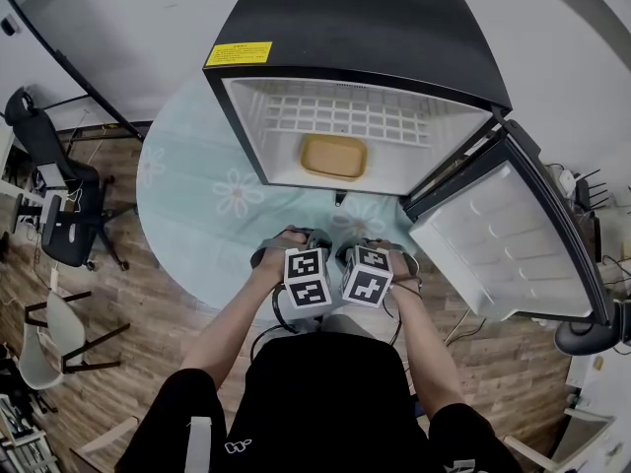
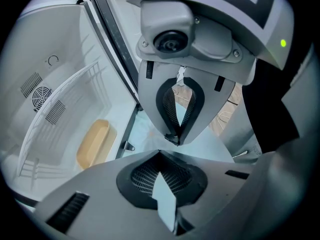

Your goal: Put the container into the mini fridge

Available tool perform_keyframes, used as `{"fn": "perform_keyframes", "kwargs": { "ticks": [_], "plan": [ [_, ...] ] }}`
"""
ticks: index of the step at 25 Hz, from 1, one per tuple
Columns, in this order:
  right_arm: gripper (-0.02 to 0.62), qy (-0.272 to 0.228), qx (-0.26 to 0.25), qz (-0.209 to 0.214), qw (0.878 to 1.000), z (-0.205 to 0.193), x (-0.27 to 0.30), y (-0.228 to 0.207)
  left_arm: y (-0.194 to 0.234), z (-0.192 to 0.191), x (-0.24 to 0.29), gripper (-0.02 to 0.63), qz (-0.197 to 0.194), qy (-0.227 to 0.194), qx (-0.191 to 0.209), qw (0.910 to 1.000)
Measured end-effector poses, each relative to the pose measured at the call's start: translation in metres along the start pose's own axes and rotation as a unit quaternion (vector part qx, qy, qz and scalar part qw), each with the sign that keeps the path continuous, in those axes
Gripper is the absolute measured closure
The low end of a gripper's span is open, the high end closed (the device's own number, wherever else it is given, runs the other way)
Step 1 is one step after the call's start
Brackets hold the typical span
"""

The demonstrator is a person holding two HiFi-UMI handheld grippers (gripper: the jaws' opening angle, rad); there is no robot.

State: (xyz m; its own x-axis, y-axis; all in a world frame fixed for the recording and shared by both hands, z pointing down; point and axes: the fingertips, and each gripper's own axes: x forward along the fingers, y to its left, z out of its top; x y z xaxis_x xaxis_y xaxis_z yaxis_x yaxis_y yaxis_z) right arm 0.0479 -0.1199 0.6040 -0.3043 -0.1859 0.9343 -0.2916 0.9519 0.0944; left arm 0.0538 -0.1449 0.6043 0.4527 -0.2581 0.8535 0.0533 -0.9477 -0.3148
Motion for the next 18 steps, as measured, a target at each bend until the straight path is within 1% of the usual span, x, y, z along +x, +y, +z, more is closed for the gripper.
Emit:
{"fn": "perform_keyframes", "kwargs": {
  "ticks": [12,18],
  "plan": [
    [0.589,-0.002,0.013,-0.011,1.0,-0.003,-0.001,-0.002,-0.002,0.002,0.0,0.591,-0.004,-0.004,-0.006,1.0],
    [0.589,-0.001,0.014,-0.01,1.0,0.008,0.006,-0.002,0.001,-0.011,-0.004,0.591,-0.003,-0.006,-0.011,0.9999]
  ]
}}
